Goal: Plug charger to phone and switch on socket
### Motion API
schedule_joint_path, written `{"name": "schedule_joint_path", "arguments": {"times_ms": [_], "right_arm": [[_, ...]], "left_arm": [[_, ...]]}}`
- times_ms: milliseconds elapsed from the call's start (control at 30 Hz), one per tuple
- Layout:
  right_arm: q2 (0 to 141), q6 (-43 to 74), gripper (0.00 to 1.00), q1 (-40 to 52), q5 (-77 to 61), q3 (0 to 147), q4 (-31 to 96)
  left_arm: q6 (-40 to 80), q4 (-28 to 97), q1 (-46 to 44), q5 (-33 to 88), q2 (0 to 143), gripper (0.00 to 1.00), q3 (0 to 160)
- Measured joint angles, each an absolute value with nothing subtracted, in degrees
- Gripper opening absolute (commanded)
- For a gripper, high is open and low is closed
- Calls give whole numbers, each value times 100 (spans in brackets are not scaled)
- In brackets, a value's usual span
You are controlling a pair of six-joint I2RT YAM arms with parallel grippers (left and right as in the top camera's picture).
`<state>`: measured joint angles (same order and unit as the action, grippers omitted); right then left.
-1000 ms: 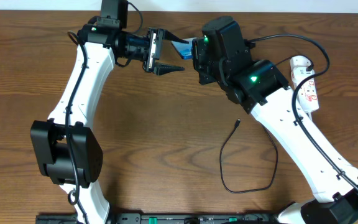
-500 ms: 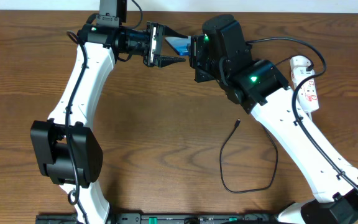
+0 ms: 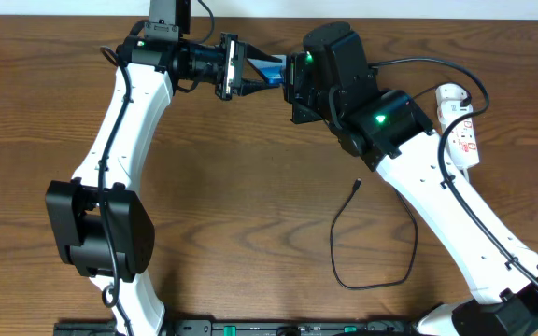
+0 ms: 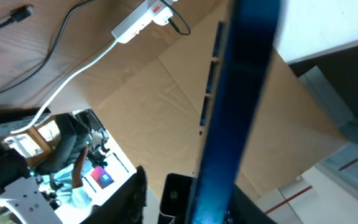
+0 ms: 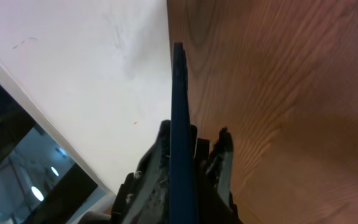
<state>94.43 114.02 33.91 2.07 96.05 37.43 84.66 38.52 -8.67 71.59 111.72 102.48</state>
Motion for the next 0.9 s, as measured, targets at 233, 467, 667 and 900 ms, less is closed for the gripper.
{"name": "schedule_joint_path", "arguments": {"times_ms": [233,467,667,900], "right_arm": [[9443,11413,4,3400,91,9605,3754],[9443,11485,11,3400,60,9605,3754],[9421,11308,52,3406,23,9605,3695],[9356,9741,99,3131,-62,9607,3680]], "left_arm": [[8510,3850,-867,7159,11172,15,10248],[8495,3841,-867,7157,11172,7,10248],[8510,3859,-869,7098,11172,7,10248],[8289,3844,-864,6801,11172,7,10248]]}}
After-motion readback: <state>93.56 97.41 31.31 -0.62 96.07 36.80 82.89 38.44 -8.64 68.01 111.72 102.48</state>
